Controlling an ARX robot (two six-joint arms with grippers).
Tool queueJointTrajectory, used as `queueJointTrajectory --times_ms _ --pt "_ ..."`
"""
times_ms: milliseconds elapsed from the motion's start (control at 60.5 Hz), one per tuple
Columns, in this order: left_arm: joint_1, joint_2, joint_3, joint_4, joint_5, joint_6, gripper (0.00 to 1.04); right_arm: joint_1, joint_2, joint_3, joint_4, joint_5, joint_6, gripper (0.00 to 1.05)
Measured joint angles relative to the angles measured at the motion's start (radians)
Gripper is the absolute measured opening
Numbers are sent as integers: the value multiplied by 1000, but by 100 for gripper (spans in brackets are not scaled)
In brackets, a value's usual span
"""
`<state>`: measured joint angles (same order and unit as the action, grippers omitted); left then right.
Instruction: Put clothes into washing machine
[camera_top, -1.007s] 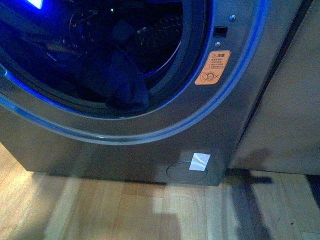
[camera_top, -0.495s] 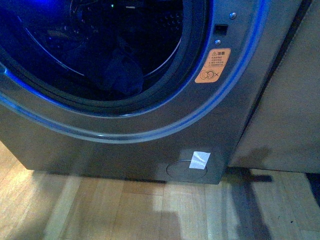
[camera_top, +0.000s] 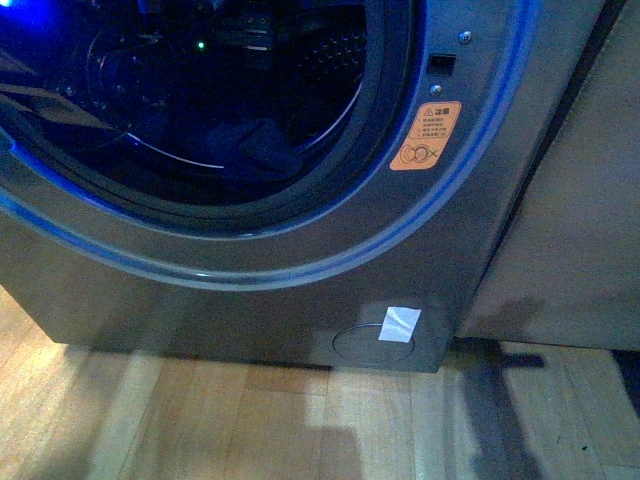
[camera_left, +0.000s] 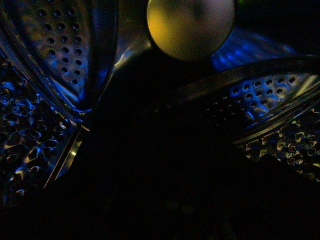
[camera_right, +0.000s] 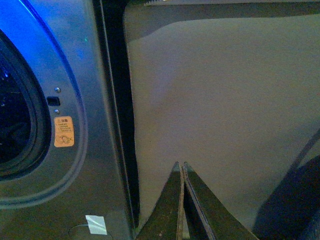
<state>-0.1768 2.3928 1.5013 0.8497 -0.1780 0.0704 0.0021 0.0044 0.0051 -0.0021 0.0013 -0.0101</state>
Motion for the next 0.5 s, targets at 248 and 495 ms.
queueJointTrajectory --times_ms 248,495 --pt "2 -204 -341 145 82 0 98 0 0 0 0 0 0 2" --pt "21 -449 -621 204 181 -26 98 0 0 0 0 0 0 2"
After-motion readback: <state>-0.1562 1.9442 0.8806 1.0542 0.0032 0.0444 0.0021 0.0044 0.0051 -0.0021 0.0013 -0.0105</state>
